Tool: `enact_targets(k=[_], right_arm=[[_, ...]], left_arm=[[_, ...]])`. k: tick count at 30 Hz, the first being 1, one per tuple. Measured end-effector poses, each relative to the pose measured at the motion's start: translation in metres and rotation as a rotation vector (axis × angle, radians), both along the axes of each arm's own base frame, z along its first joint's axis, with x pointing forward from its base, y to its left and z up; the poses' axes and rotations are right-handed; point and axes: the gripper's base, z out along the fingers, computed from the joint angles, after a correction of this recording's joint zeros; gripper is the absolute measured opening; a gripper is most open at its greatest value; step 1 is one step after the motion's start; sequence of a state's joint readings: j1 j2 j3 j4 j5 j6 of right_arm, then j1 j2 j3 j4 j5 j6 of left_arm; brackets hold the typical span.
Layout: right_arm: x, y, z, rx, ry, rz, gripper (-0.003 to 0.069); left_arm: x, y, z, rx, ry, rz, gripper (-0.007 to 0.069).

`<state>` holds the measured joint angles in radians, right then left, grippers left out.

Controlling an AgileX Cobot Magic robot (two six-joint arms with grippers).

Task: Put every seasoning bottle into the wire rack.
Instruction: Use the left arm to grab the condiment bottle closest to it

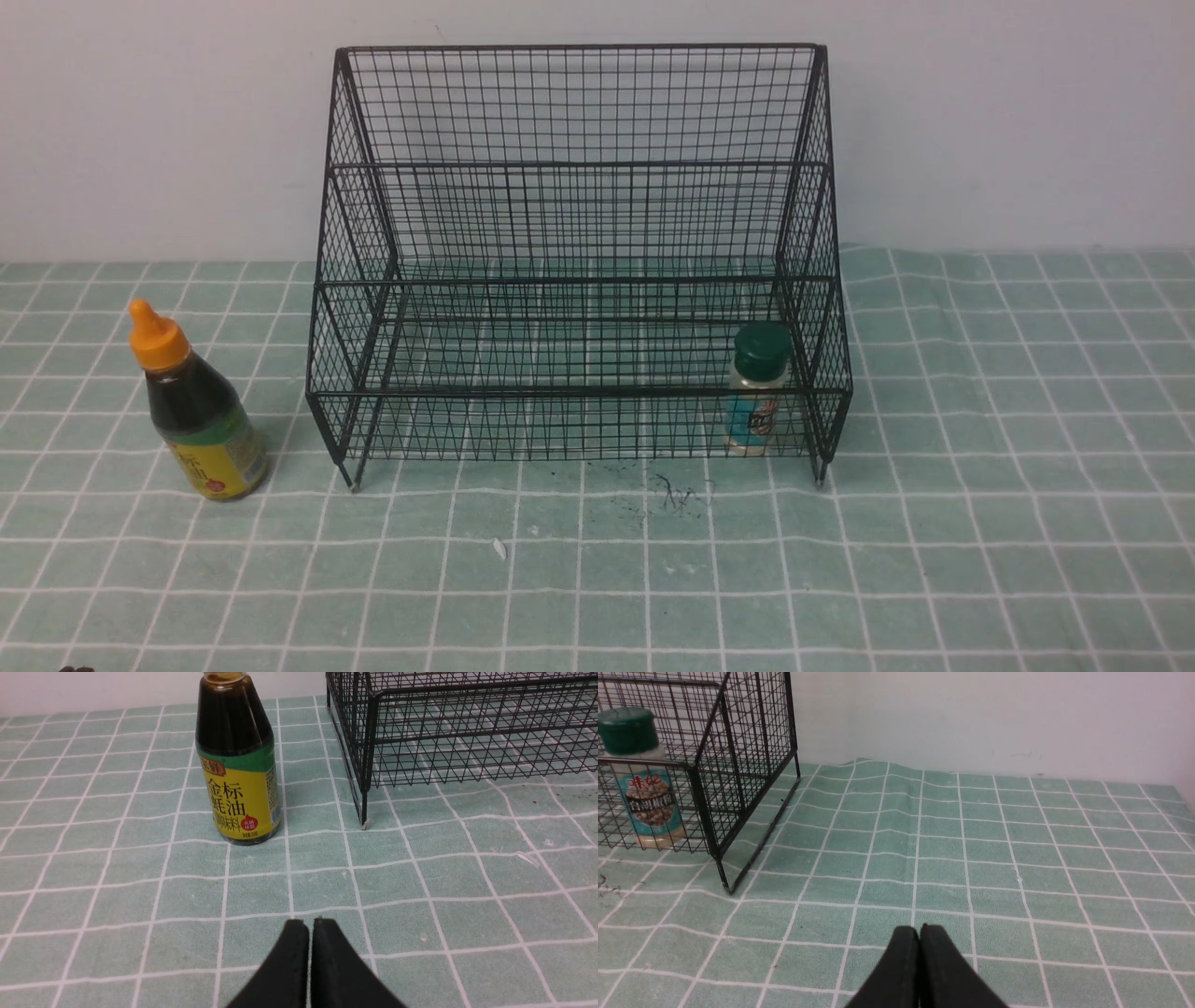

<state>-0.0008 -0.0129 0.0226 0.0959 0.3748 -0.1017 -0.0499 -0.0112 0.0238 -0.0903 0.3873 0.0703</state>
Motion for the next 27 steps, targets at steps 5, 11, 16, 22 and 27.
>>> enact_targets(k=[5,11,16,22,27], right_arm=[[0.000,0.000,0.000,-0.001,0.000,0.000,-0.0015],[0.000,0.000,0.000,-0.001,0.000,0.000,-0.0015],[0.000,0.000,0.000,-0.001,0.000,0.000,-0.0015],[0.000,0.000,0.000,-0.002,0.000,0.000,-0.0015],[0.000,0.000,0.000,-0.004,0.000,0.001,-0.0015]], left_arm=[[0.000,0.000,0.000,0.000,0.000,0.000,-0.0006],[0.000,0.000,0.000,0.000,0.000,0.000,-0.0006],[0.001,-0.001,0.002,-0.035,-0.035,0.004,-0.0006],[0.004,-0.001,0.022,-0.270,-0.238,0.043,-0.0006],[0.001,0.013,0.054,-0.515,-0.572,0.153,-0.0006]])
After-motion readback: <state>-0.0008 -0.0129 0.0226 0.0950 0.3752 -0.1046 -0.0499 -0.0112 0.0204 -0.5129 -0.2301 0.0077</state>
